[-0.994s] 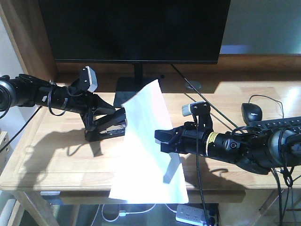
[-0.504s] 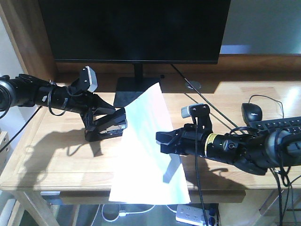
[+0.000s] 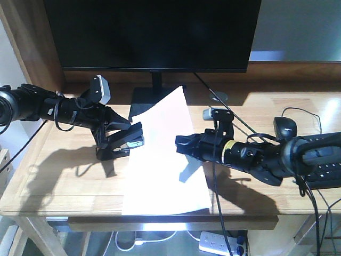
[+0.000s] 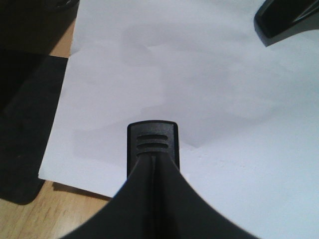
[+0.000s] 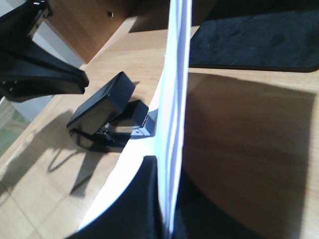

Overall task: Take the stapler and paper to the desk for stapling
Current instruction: 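Lower the paper flat onto the desk in front of the stapler, then open the right gripper and lift it away from the paper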

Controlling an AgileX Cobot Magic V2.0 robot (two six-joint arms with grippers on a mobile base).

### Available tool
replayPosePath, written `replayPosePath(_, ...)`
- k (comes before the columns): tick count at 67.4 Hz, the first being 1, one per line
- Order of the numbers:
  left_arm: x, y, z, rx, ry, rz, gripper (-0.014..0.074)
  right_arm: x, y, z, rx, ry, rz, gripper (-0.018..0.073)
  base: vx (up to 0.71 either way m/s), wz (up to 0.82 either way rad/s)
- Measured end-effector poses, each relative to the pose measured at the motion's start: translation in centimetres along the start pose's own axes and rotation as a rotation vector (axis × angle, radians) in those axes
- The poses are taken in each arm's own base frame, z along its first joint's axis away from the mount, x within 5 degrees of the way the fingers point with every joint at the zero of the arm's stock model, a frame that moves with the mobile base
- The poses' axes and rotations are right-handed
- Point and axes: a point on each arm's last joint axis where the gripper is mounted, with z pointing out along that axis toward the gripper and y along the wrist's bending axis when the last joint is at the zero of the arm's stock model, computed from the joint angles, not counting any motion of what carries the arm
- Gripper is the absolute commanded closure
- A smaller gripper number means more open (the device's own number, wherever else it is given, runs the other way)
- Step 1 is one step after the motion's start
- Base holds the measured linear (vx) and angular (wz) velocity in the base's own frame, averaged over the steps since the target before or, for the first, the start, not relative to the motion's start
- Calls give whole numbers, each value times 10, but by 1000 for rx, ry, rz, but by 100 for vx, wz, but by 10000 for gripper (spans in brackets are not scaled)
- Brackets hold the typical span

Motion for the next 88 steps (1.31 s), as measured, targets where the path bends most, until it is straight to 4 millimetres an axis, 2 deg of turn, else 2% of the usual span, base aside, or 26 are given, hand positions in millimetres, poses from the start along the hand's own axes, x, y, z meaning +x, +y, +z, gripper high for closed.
replayPosePath(16,0,0,0,0,0,0,603,0,12,27,18,44,-30,543,0,0)
replayPosePath(27,0,0,0,0,0,0,603,-3,11,36,90,75,-45,468,0,0)
replayPosePath(32,0,0,0,0,0,0,603,-5,9,37,113,77,-39,403,0,0)
replayPosePath(50,0,0,0,0,0,0,603,-4,5,36,160,87,-15,33,0,0)
replayPosePath(60,0,0,0,0,0,0,603,-3,3,36,182,100,-14,-90,0,0)
replayPosePath(72,0,0,0,0,0,0,603,-7,1,31,254,136,-63,-108,0,0)
replayPosePath(88,0,0,0,0,0,0,603,-31,6,8,412,178,-147,-86,0,0)
